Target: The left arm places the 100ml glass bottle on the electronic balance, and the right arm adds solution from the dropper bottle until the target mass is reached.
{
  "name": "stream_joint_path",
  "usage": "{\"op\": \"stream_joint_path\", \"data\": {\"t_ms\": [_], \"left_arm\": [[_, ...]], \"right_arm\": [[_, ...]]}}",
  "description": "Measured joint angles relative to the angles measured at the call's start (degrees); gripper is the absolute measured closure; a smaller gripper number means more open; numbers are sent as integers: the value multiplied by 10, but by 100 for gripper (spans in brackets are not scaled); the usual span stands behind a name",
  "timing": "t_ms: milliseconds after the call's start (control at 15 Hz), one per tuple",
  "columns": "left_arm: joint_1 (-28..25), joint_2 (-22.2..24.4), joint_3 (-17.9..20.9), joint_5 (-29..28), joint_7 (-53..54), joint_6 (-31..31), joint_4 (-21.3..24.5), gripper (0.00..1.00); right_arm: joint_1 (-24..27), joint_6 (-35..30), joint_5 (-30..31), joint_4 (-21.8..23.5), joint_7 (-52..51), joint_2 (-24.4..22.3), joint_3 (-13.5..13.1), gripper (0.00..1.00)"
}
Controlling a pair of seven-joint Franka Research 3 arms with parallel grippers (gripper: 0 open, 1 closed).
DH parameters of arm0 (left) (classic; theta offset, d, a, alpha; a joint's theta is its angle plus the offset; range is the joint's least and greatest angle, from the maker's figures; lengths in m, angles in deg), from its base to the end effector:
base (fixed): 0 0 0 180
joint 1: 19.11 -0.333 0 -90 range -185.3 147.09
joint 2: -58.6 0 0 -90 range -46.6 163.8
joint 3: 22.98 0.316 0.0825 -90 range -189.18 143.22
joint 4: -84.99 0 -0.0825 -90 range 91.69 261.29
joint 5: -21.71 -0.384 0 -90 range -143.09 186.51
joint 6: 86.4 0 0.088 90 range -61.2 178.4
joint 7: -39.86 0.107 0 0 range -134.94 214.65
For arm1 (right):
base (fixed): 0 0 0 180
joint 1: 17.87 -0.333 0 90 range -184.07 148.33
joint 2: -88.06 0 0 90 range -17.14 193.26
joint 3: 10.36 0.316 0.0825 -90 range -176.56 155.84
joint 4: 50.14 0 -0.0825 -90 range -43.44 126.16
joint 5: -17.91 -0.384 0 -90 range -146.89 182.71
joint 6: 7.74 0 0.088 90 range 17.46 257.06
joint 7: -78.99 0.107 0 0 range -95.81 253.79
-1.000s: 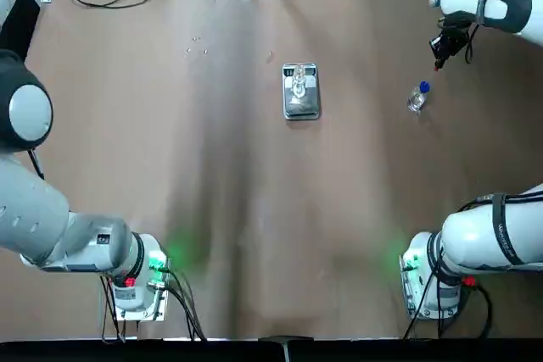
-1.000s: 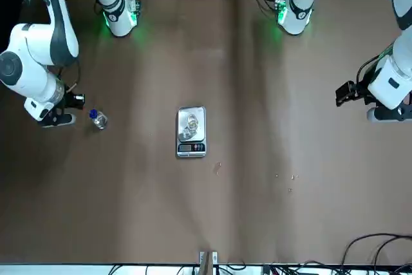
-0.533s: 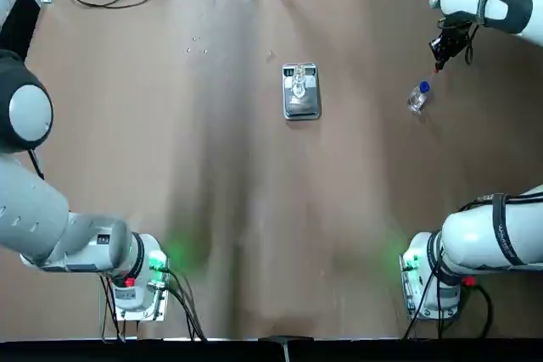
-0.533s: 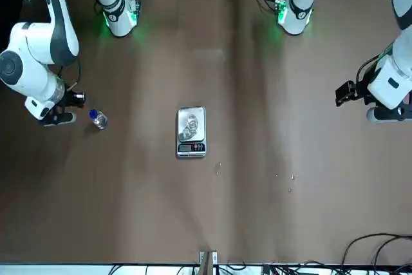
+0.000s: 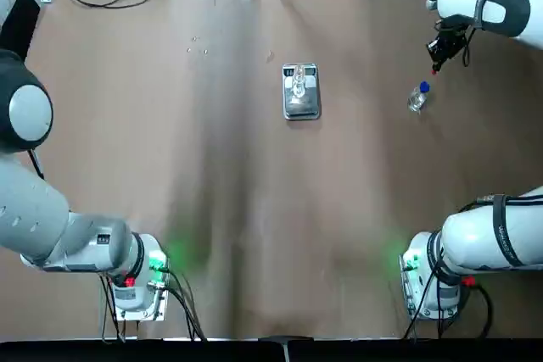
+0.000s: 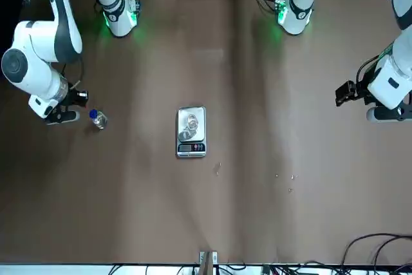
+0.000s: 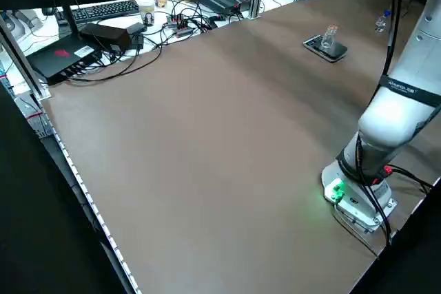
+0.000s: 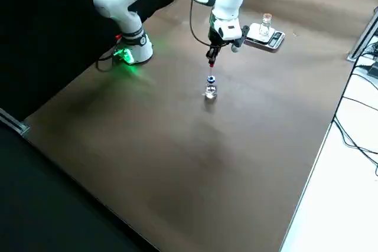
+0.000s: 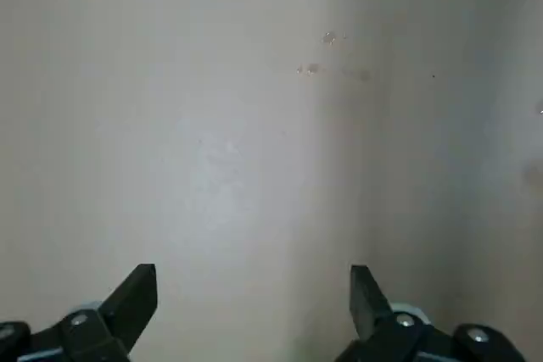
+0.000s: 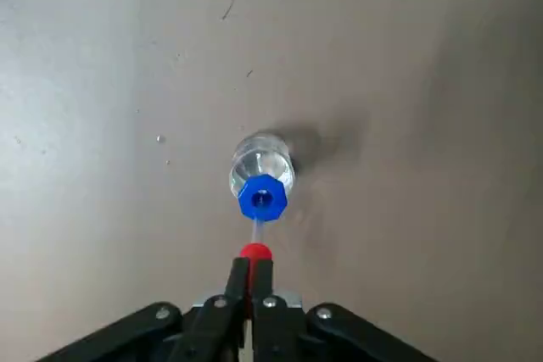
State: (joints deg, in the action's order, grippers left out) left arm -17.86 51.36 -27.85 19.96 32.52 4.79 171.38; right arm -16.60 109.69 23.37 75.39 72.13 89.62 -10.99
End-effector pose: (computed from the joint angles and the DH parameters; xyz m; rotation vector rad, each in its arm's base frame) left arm 0.5907 -0.0570 0.5837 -3.1162 -0.0319 0.0616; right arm 0.5156 -0.0223 0.3608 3.0549 0.2105 -0.2674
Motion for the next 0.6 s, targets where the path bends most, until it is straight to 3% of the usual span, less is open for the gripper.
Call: {"op": "stream_joint_path", "data": {"t_ms": [600], "left_arm": [[0, 0, 0, 0, 0, 0, 0, 0]], "right_arm": [[1, 40, 0, 19, 2, 0, -1, 95]]}}
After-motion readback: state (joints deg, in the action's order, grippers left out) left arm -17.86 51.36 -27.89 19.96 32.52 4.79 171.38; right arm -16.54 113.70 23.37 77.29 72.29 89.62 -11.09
